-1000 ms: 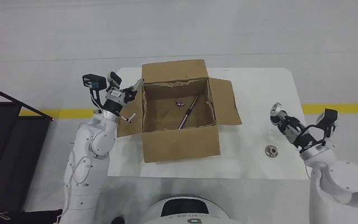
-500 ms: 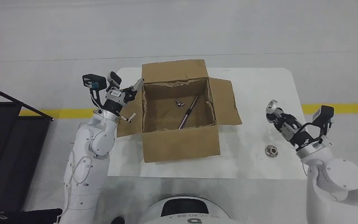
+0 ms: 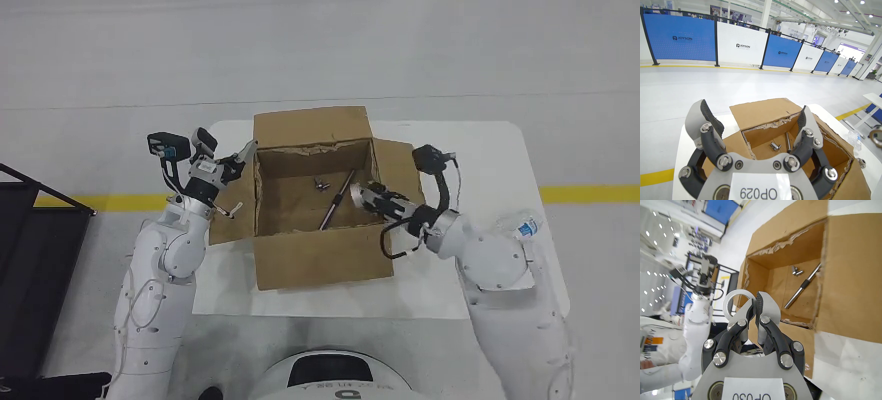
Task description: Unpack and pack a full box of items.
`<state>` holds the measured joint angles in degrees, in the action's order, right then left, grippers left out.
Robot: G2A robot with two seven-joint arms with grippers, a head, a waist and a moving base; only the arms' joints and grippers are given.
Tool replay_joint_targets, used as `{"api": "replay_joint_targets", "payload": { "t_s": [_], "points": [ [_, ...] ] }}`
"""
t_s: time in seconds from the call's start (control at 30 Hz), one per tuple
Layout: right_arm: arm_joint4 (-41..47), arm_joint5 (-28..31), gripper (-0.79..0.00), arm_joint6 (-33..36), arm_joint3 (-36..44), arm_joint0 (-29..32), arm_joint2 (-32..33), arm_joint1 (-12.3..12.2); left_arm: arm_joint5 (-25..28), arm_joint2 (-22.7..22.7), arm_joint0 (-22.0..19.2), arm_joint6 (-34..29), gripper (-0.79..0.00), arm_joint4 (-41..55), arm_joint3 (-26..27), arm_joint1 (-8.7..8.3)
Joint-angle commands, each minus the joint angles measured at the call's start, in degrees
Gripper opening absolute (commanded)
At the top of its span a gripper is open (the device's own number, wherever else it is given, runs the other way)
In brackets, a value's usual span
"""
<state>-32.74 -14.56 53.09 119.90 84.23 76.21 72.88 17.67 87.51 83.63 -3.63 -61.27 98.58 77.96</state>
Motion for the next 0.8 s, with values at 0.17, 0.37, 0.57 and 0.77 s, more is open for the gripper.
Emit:
{"api": "replay_joint_targets", "payload": {
  "t_s": [0.17, 0.37, 0.57, 0.77],
  "points": [
    [-11.5, -8.7, -0.785, -0.6, -12.9, -13.6, -18.2, 2.2, 0.0, 0.0, 0.0, 0.0, 0.000, 0.0, 0.0, 0.00],
    [-19.5, -16.9, -0.785, -5.8, -22.8, -21.0, -28.7, 4.8, 0.0, 0.0, 0.0, 0.0, 0.000, 0.0, 0.0, 0.00],
    [-21.1, -22.5, -0.785, -9.0, -32.6, -26.7, -34.8, 7.8, 0.0, 0.0, 0.0, 0.0, 0.000, 0.0, 0.0, 0.00],
    [-24.2, -26.2, -0.785, -9.7, -41.7, -30.7, -39.5, 10.3, 0.0, 0.0, 0.0, 0.0, 0.000, 0.0, 0.0, 0.00]
  ]
}}
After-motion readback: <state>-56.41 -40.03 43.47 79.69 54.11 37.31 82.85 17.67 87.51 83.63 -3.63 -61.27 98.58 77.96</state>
